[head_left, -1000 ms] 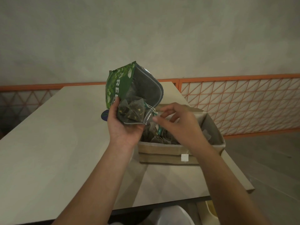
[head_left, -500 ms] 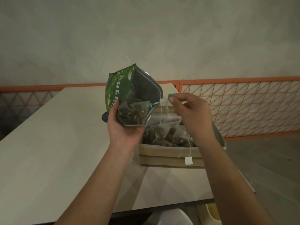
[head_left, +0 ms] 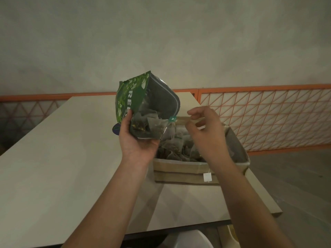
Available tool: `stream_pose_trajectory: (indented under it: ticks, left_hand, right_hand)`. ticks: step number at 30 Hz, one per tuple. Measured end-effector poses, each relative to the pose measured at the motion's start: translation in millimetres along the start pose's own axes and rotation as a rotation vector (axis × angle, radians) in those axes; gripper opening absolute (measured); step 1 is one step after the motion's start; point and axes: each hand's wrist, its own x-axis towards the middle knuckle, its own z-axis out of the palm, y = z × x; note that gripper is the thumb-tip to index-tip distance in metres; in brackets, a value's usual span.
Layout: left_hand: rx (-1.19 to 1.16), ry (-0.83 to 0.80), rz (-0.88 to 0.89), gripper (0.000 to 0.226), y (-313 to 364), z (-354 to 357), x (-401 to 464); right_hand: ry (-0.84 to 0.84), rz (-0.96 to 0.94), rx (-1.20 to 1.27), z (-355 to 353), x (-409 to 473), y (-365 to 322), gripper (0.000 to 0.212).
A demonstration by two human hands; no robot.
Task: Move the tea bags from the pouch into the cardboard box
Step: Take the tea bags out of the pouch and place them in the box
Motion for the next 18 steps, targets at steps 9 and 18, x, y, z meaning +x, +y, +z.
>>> stream_pose_trajectory:
  ticks: [9, 18]
  left_hand:
    - [0.042, 0.014, -0.021, 0.057, -2, -4, 0]
    - [-0.013, -0.061, -0.024, 0.054, -1, -3, 5]
  right_hand:
    - [-0.029, -0.326, -0.458, 35, -15, -11, 0.025]
    - [-0.086, 0.073, 0.298, -11, -5, -14, 0.027]
